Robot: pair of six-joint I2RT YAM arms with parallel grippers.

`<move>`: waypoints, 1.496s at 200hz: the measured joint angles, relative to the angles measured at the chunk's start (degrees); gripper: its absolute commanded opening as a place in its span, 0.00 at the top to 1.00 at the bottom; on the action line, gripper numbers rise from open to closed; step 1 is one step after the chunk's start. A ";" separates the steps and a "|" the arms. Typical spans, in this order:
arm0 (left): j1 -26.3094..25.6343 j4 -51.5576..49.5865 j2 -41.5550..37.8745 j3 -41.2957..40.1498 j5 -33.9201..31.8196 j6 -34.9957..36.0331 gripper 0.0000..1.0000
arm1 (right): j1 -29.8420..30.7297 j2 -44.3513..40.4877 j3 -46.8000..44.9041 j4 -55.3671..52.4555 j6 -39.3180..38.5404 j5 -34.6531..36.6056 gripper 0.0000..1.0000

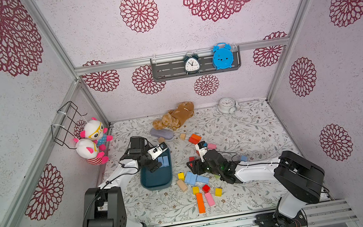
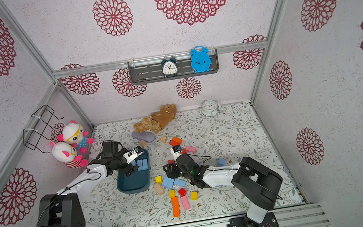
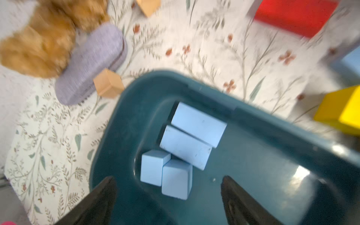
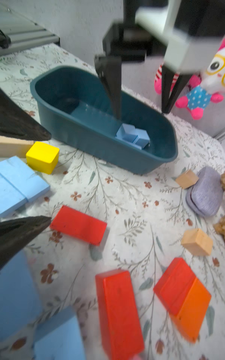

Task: Pick out the blue building blocks
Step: Pick up the building block from the center of the board.

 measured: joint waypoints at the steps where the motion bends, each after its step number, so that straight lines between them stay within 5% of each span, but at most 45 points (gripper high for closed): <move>1: -0.17 0.02 -0.20 0.00 0.15 -0.33 0.10 | 0.00 -0.07 0.07 -0.33 0.00 0.13 0.35; 58: -10.16 9.49 -7.23 -3.69 8.55 -21.88 0.07 | -1.66 -2.29 7.87 -22.80 -2.23 10.51 0.36; 115: -10.84 14.08 -5.03 -6.36 8.57 -33.11 0.07 | -7.19 4.26 17.31 -32.11 -7.37 12.24 0.39; 204: -10.84 15.21 -3.96 -6.43 9.16 -37.70 0.07 | -10.29 17.18 26.62 -40.15 -11.37 11.50 0.43; 261: -10.84 15.69 -3.96 -6.88 9.25 -37.88 0.08 | -11.28 21.27 30.01 -39.58 -13.20 8.74 0.76; 299: -10.84 17.75 -4.96 -8.33 10.43 -37.18 0.08 | -11.17 19.19 26.73 -36.79 -12.72 6.99 0.82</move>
